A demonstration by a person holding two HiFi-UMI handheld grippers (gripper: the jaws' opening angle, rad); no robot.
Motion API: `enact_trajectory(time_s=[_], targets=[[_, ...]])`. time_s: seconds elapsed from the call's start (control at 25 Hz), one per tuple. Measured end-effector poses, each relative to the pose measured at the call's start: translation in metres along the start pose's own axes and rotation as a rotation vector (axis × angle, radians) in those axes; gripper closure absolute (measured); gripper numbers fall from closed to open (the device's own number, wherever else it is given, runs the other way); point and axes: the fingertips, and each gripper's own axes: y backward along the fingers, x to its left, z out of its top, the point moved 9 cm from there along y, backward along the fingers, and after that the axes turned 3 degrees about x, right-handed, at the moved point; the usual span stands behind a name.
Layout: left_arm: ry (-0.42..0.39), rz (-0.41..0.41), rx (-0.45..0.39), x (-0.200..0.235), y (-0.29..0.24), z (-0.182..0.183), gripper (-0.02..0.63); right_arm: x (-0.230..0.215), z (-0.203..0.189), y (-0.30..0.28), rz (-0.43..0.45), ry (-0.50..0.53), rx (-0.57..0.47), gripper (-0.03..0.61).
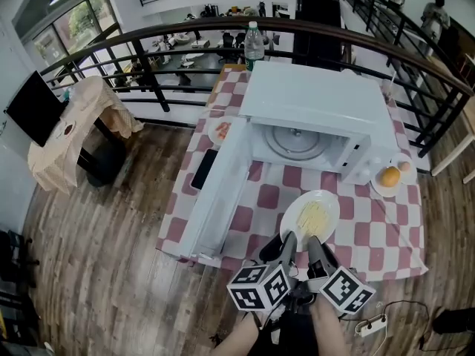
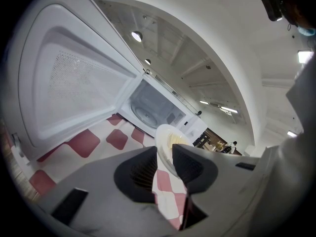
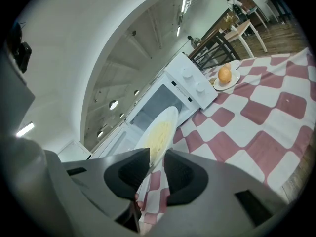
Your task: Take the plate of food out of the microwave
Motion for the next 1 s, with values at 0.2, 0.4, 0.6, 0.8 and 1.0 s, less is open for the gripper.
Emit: enact_trajectory(time_s=[0.2,0.4,0.6,0.8,1.0], targets=[[-0.008,0.005,-0.002,0.0,0.001,0.001,0.5,0.002,0.0,-0.001,0.006,0.006,0.004,0.483],[0.001,0.008,-0.004,0.001,0.0,0.001,0.499,0.002,0.001,-0.003,0.006,0.005,0.009,0.483],[0.005,0.008,-0.006,0.001,-0.003,0.002,0.499,0.0,0.004,-0.005,0.006,0.008,0.011,0.483],[0.02,0.011,-0.008,0.002,-0.006,0.003,0.499,-0.001,0.006,-0.008,0.008,0.005,0.016,0.483],[0.013,0.021,-0.011,0.004,-0.008,0.004,0.499,-0.001,0.006,-0.012,0.01,0.006,0.025,0.483]])
